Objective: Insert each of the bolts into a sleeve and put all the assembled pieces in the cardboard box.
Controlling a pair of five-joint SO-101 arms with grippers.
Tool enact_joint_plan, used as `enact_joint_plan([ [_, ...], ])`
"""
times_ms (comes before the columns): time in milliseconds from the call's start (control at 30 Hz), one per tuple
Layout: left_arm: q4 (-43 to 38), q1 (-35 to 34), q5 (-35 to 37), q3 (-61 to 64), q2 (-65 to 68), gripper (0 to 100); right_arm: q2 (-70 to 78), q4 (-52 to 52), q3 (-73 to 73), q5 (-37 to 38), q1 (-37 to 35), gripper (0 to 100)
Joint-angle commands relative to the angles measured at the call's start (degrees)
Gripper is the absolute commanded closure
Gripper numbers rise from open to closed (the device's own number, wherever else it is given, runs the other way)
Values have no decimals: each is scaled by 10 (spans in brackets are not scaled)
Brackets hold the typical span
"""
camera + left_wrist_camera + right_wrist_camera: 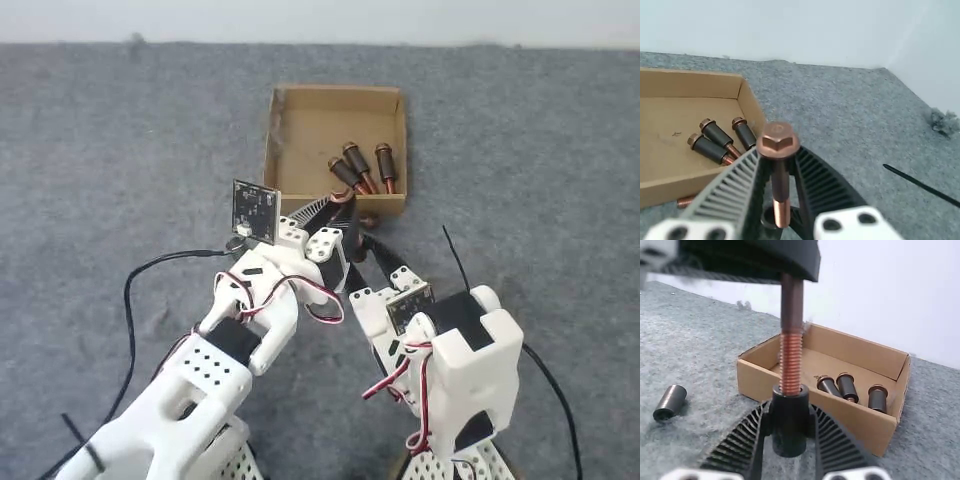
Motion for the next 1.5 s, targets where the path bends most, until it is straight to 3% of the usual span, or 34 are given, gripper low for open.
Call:
enact_joint_plan([
  [0, -21, 0, -8, -29, -2, 989, -33, -14, 19, 3, 3, 992],
  [267, -22, -26, -8, -29, -2, 989, -33, -14, 19, 3, 3, 992],
  [567, -23, 1, -8, -13, -2, 989, -33, -14, 19, 4, 3, 992],
  [1467, -27, -4, -9, -18, 24, 989, -33, -14, 19, 4, 3, 992],
])
